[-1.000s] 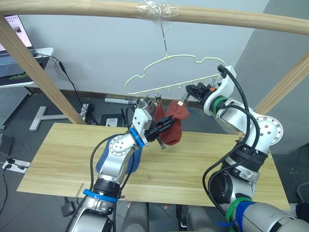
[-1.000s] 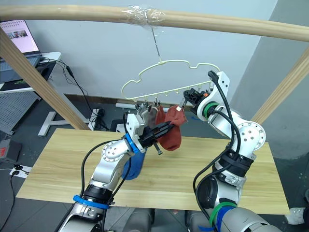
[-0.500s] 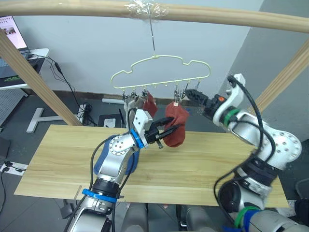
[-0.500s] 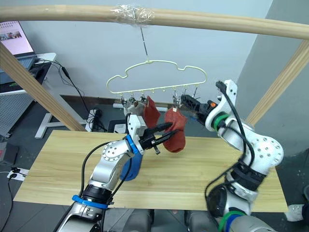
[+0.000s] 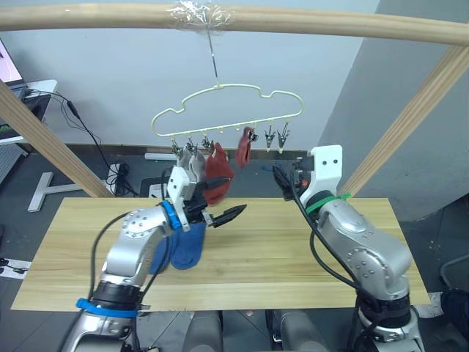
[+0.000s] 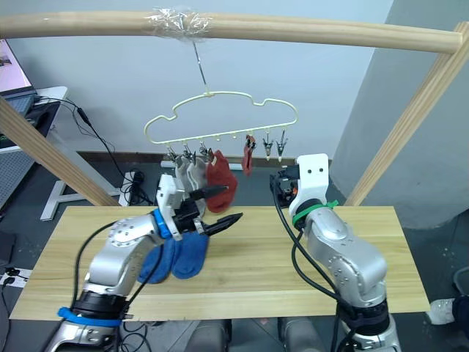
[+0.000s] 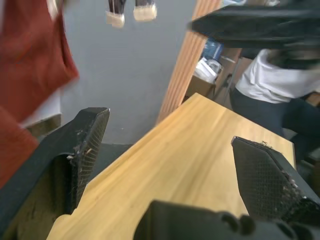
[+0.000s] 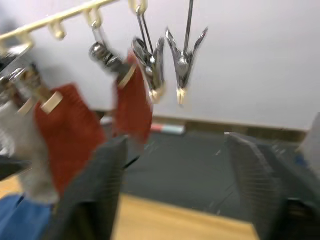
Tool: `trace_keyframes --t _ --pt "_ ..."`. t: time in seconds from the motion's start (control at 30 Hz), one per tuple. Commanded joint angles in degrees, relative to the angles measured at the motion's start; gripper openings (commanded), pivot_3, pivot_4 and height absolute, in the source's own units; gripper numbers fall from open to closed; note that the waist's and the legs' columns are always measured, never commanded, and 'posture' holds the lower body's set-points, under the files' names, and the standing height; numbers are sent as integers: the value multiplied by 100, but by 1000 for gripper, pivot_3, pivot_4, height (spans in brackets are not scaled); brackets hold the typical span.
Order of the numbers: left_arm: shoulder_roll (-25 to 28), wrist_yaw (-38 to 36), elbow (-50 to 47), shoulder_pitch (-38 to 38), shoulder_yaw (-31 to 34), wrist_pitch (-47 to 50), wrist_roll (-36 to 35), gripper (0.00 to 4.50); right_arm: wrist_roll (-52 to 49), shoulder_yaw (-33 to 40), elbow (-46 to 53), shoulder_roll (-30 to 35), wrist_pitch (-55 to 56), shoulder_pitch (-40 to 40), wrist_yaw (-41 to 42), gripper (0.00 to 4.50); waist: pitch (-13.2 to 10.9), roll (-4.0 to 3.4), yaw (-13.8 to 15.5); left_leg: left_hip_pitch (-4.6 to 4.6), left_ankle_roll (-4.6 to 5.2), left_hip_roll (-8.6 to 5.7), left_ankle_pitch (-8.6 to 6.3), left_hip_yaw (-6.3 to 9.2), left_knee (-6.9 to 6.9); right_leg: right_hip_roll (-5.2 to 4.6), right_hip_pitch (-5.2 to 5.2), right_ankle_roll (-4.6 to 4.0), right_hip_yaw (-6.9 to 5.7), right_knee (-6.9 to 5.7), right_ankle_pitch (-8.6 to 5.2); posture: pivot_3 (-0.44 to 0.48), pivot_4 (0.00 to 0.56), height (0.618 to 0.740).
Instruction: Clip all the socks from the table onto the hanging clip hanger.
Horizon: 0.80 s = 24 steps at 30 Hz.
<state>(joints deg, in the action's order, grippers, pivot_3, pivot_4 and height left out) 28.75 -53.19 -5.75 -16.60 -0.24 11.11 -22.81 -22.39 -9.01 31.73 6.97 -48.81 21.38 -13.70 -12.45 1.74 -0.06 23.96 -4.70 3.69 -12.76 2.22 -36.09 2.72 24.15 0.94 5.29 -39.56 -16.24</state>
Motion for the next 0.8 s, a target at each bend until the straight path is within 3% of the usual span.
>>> trace_keyframes --t 0.03,0.1,0.2,0.8 --pt "127 1 -358 -48 196 110 -185 4500 396 45 -82 -204 466 71 -20 2567 0 0 18 0 0 -2 0 0 0 -1 0 0 0 1 0 165 193 740" --pt "112 44 -306 -97 193 93 -162 4500 536 22 -198 -248 579 120 109 2276 0 0 38 1 0 -3 0 -1 0 -2 -2 0 1 5 0 174 194 740" --pt "27 131 -276 -187 158 87 -148 4500 720 -8 -424 -287 717 261 271 1239 0 0 62 3 0 -3 0 -2 0 -3 -1 0 1 7 0 179 196 740" --pt "-80 324 -541 -141 96 81 -147 4500 1391 77 -1965 -745 1646 1085 924 1239 -1 -1 157 4 0 -1 0 -5 2 -3 1 -2 2 9 1 211 194 740"
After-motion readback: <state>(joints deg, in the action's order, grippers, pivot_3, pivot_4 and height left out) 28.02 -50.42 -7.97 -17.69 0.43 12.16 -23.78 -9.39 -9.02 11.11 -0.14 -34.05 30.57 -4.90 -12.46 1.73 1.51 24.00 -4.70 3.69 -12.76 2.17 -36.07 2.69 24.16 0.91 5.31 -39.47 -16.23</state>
